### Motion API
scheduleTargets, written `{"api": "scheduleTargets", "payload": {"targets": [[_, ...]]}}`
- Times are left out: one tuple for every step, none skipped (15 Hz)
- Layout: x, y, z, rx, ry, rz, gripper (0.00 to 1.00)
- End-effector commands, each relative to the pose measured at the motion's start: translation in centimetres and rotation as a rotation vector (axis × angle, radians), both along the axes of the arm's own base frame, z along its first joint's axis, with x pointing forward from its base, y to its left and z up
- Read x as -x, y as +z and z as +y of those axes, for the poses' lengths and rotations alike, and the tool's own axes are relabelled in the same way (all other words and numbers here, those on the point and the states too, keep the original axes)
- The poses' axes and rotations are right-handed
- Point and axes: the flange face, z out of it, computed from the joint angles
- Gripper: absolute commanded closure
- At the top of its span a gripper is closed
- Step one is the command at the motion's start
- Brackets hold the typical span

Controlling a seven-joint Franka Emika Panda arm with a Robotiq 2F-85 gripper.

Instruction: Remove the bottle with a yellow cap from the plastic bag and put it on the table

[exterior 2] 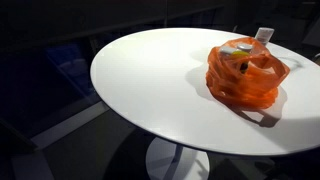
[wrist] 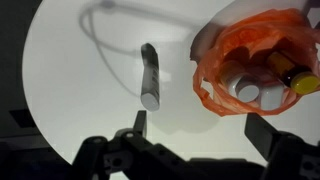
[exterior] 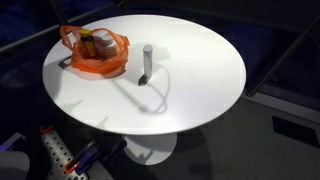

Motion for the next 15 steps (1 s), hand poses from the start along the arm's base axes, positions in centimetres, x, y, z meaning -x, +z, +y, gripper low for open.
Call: {"api": "scheduleTargets", "payload": {"targets": [[0.0,0.0,0.0,0.0,0.0,0.001,0.0],[0.0,0.0,0.0,0.0,0.0,0.001,0.0],[0.0,0.0,0.0,0.0,0.0,0.001,0.0],[0.0,0.0,0.0,0.0,0.0,0.001,0.0],[0.0,0.0,0.0,0.0,0.0,0.001,0.0],[-0.3,0.2,0.3,0.002,-0.003,0.008,0.0],[-0.6,0.2,0.7,0.006,-0.006,0.013,0.0],[-1.0,0.3,1.2,0.01,-0.006,0.019,0.0],[-1.3,0.3,1.8,0.016,-0.005,0.026,0.0],[-1.6,0.3,2.2,0.025,-0.008,0.031,0.0],[-2.0,0.3,2.8,0.03,-0.013,0.037,0.0],[-2.5,0.2,3.4,0.034,-0.023,0.047,0.0],[-2.9,0.1,3.9,0.033,-0.029,0.059,0.0],[-3.4,0.0,4.3,0.033,-0.042,0.075,0.0],[-3.9,-0.2,4.8,0.031,-0.054,0.089,0.0]]}}
